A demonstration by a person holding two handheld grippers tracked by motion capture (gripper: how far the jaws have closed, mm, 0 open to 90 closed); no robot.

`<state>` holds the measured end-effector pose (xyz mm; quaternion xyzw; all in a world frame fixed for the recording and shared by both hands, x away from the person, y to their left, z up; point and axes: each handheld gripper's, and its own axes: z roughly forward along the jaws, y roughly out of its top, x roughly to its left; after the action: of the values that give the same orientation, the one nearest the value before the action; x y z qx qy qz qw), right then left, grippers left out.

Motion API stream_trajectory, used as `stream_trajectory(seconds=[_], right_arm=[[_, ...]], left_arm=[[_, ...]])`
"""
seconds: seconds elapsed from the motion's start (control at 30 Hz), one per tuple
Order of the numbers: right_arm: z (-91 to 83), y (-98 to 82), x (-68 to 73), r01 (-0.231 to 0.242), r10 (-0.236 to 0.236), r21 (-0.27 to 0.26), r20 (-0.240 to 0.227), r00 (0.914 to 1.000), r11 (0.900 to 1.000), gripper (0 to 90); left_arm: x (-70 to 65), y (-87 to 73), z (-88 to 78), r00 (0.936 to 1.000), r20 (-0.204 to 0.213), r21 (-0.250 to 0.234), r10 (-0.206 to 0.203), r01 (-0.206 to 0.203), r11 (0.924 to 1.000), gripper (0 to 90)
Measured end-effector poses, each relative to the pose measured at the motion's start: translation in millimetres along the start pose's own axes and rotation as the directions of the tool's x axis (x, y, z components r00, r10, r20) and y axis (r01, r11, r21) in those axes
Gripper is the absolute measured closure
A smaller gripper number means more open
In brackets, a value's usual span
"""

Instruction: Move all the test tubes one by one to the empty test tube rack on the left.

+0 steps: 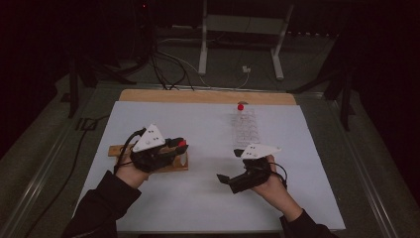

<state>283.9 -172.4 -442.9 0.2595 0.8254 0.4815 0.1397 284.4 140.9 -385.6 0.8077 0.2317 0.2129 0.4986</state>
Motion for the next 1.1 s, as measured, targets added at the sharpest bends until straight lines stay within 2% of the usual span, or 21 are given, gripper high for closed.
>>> stream_trajectory(seconds=[0.07, 0.3, 0.6, 0.77, 0.87, 1.1], right_arm=[[-0.4, -0.2, -0.4, 0.004, -0.004, 0.001, -0.012, 0.9999, 1.000, 0.0], [-0.1, -0.2, -0.9, 0.005, -0.005, 0.005, -0.011, 0.9999, 1.000, 0.0], [-3.3, 1.0, -3.4, -0.004, 0.004, -0.004, 0.002, 1.0000, 1.000, 0.0], [-5.2, 1.6, -4.0, -0.005, 0.005, -0.013, 0.005, 1.0000, 1.000, 0.0], [-6.2, 2.1, -4.6, -0.003, 0.003, -0.015, 0.007, 1.0000, 1.000, 0.0], [-7.6, 2.1, -5.7, -0.006, 0.006, -0.021, 0.011, 0.9999, 1.000, 0.0]], left_arm=[[4.7, -0.4, -7.1, 0.9998, -0.017, -0.011, -0.011, 0.011, 0.9999, 71.9], [21.0, -3.3, -30.7, 0.9956, -0.088, -0.022, -0.034, 0.032, 0.9992, 71.9], [36.3, -14.5, -60.1, 0.9831, -0.174, -0.013, -0.058, 0.056, 0.9983, 71.9], [46.2, -22.9, -74.4, 0.9712, -0.227, -0.010, -0.073, 0.072, 0.9973, 71.9], [54.5, -26.5, -81.5, 0.9616, -0.261, -0.015, -0.085, 0.084, 0.9964, 71.9], [73.1, -35.9, -83.3, 0.9383, -0.328, -0.036, -0.109, 0.103, 0.9940, 71.9]])
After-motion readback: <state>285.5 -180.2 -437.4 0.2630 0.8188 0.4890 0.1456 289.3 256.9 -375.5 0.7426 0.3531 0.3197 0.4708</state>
